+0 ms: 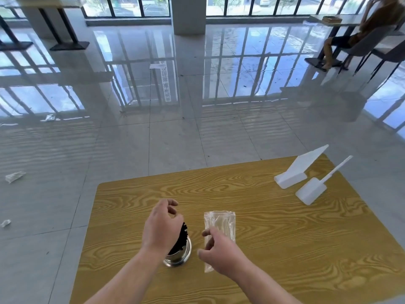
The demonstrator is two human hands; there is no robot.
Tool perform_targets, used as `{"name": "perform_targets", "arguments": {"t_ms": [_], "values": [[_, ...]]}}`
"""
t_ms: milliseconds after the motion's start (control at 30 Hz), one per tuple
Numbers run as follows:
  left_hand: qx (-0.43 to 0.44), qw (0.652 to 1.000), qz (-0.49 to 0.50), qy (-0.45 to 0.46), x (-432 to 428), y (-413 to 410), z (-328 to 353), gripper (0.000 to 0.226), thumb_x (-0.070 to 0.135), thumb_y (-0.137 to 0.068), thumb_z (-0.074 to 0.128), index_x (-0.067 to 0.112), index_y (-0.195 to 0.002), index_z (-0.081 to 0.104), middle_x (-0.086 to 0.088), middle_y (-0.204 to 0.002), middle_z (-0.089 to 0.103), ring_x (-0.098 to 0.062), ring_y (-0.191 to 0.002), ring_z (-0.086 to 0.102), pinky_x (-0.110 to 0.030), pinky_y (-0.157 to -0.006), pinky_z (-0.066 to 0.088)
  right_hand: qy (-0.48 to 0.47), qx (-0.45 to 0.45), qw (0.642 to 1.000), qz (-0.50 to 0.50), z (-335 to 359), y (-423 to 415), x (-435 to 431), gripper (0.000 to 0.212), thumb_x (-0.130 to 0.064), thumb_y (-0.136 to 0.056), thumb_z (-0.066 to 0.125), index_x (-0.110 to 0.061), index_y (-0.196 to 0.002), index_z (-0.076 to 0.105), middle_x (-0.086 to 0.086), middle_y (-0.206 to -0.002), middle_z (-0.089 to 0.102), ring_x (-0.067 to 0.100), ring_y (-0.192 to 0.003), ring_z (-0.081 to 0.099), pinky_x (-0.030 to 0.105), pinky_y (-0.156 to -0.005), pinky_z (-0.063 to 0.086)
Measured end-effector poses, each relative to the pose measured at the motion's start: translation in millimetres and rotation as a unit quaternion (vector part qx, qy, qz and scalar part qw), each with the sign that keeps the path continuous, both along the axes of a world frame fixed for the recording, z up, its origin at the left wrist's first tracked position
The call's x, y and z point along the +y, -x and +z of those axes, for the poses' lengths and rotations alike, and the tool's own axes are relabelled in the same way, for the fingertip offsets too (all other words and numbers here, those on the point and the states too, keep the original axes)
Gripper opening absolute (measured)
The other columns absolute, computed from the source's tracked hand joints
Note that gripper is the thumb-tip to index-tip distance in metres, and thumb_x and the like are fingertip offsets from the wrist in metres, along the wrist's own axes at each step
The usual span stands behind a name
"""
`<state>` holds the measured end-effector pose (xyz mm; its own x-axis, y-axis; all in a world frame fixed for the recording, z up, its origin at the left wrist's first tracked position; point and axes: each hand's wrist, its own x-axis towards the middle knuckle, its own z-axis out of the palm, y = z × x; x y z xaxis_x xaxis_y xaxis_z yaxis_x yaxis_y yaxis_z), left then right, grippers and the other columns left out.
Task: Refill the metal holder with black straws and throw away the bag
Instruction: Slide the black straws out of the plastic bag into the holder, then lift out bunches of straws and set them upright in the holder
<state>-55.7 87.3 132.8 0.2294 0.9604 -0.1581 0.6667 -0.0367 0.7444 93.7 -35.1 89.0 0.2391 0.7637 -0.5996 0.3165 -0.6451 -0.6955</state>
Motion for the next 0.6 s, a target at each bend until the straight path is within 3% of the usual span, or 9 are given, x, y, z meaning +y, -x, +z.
{"name": "perform_targets", "arguments": {"t_ms": [100,167,233,300,367,467,600], "values": [[0.086,0.994,-0.053,0.046,18,18,-10,0.046,0.015,-0.087,0.068,0.033,-0.128,0.059,0.010,-0.118,0.061,-0.004,-0.093,0.060,-0.026,-0.071,0.046,0.002,-0.019,1.000,0.025,-1,20,14,0.062,-0.042,-0.082,0.073,-0.039,-0.139,0.050,-0.005,-0.099,0.069,0.009,-0.073,0.066,0.025,-0.056,0.059],[0.143,0.981,-0.105,0.082,25,25,-15,0.064,0.012,-0.083,0.065,0.033,-0.142,0.054,0.005,-0.136,0.056,-0.013,-0.112,0.061,-0.030,-0.086,0.051,0.004,-0.046,0.998,0.041,-2,29,21,0.067,-0.045,-0.083,0.074,-0.040,-0.144,0.046,-0.007,-0.100,0.069,0.006,-0.068,0.066,0.021,-0.052,0.054],[0.163,0.971,-0.138,0.106,27,27,-18,0.073,0.010,-0.081,0.063,0.033,-0.149,0.051,0.002,-0.148,0.051,-0.018,-0.131,0.056,-0.035,-0.102,0.051,0.003,-0.072,0.996,0.048,-2,34,27,0.071,-0.048,-0.084,0.074,-0.040,-0.147,0.042,-0.010,-0.100,0.069,0.005,-0.063,0.067,0.020,-0.050,0.051],[0.163,0.968,-0.153,0.114,29,31,-21,0.074,0.012,-0.081,0.062,0.034,-0.150,0.050,0.003,-0.153,0.048,-0.019,-0.139,0.051,-0.037,-0.109,0.049,0.002,-0.091,0.994,0.053,-1,38,32,0.072,-0.049,-0.085,0.074,-0.039,-0.148,0.041,-0.010,-0.100,0.070,0.006,-0.064,0.068,0.025,-0.054,0.055],[0.176,0.967,-0.151,0.110,32,36,-27,0.072,0.014,-0.082,0.061,0.033,-0.150,0.050,0.003,-0.154,0.047,-0.021,-0.138,0.050,-0.037,-0.108,0.049,0.009,-0.101,0.993,0.053,-1,40,37,0.072,-0.049,-0.086,0.073,-0.038,-0.149,0.040,-0.008,-0.099,0.071,0.007,-0.067,0.068,0.029,-0.058,0.058],[0.196,0.966,-0.125,0.115,37,47,-39,0.062,0.019,-0.086,0.061,0.031,-0.147,0.054,0.000,-0.150,0.051,-0.021,-0.127,0.057,-0.031,-0.095,0.049,0.023,-0.091,0.995,0.043,-3,44,41,0.069,-0.045,-0.089,0.072,-0.035,-0.150,0.040,-0.008,-0.089,0.069,0.007,-0.061,0.063,0.027,-0.052,0.052],[0.188,0.964,-0.116,0.146,38,56,-47,0.037,0.020,-0.087,0.061,0.032,-0.122,0.064,0.004,-0.120,0.070,-0.013,-0.097,0.068,-0.032,-0.081,0.058,0.023,-0.064,0.997,0.029,-4,47,45,0.056,-0.032,-0.093,0.066,-0.029,-0.146,0.046,-0.007,-0.094,0.071,0.007,-0.064,0.063,0.025,-0.049,0.049]]}}
